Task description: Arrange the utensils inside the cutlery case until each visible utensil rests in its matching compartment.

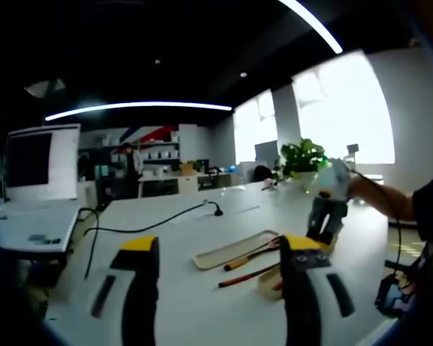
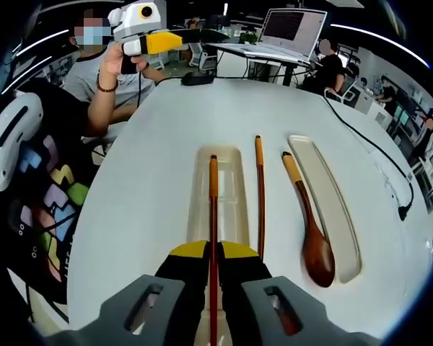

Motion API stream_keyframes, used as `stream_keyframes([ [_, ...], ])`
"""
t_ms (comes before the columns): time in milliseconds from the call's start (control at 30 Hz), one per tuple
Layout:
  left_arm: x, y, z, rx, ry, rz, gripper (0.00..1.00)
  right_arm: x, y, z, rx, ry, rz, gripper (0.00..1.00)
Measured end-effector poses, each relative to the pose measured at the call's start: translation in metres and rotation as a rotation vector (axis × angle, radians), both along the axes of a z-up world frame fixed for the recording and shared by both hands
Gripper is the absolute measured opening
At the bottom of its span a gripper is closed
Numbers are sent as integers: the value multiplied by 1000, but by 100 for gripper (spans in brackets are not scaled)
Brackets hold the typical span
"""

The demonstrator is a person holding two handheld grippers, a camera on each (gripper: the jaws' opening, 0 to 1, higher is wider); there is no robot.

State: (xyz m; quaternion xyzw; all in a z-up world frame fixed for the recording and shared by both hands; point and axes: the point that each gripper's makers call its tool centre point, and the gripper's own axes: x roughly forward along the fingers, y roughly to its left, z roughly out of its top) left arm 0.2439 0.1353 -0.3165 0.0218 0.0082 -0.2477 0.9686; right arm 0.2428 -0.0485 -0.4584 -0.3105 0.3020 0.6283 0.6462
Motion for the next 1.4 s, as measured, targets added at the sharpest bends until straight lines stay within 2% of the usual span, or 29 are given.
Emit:
stream_keyframes([
  [233,1,-1,-1,-2,3,-4,71,2,0,6,31,24,-25,7],
  [367,1,-2,-3,3,8,-2,71,8,4,24,94,29,-51,8],
  [533,-1,-3,-2,2,5,-9,71,29,9,34,105,-24,-105,8],
  [700,0,-1,-2,0,5,-5,71,47,14,33,101,-11,-144,9],
  [800,0,0,-2,-3,8,-1,70,68,13,30,81,-53,-217,9],
  [867,0,0,-2,-1,7,-1,70,78,13,25,60,-65,-232,9],
  [1033,-2,-1,-2,-4,5,-9,70,92,15,19,59,-21,-270,9],
  [1133,-1,0,-3,-4,9,-7,70,95,17,15,50,-9,-280,9],
  [1400,0,1,-6,-4,17,-8,69,85,36,13,57,21,-237,9],
])
